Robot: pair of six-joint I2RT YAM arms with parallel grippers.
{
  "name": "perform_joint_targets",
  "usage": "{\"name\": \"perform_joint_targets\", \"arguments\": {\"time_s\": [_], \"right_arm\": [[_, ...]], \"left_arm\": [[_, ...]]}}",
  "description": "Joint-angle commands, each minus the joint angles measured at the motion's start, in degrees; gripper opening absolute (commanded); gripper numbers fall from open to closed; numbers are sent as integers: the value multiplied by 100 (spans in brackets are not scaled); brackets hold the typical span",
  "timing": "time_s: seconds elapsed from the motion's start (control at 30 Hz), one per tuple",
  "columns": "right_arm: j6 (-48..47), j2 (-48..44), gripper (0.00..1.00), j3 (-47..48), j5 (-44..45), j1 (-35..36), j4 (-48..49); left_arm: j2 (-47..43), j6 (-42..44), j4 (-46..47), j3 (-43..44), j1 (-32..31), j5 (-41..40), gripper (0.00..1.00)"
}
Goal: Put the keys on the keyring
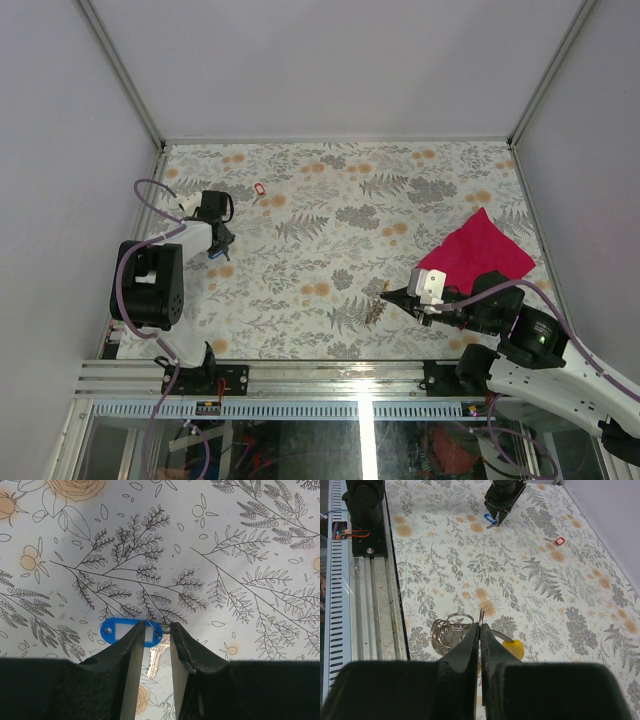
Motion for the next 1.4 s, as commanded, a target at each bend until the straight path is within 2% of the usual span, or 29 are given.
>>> {"name": "perform_joint_targets", "arguments": {"time_s": [0.0, 0.3, 0.5, 0.67, 0.9, 1.03, 1.2, 1.37], "right_arm": [[-21, -7, 0, 25, 31, -19, 346], [-2, 4, 0, 12, 4, -21, 337], [21, -6, 0, 28, 11, -22, 330], [67, 57, 0, 109, 28, -23, 256], [97, 186, 0, 219, 21, -21, 125], [101, 100, 0, 92, 19, -24, 287], [86, 58, 0, 73, 72, -19, 320], [116, 65, 0, 112, 136, -18, 312]], "left_arm": [[78, 5, 359, 130, 41, -109, 26], [93, 58, 343, 137, 47, -168, 16], [68, 95, 325, 115, 48, -178, 0], [-271, 279, 238, 38, 40, -64, 0], [-1369, 1004, 119, -30, -146, 821, 0], [-2048, 1450, -46, 105, -518, 1272, 0], [-2637, 1923, -123, 361, -1328, 2068, 0], [-2818, 2142, -332, 806, -2342, 1946, 0]]}}
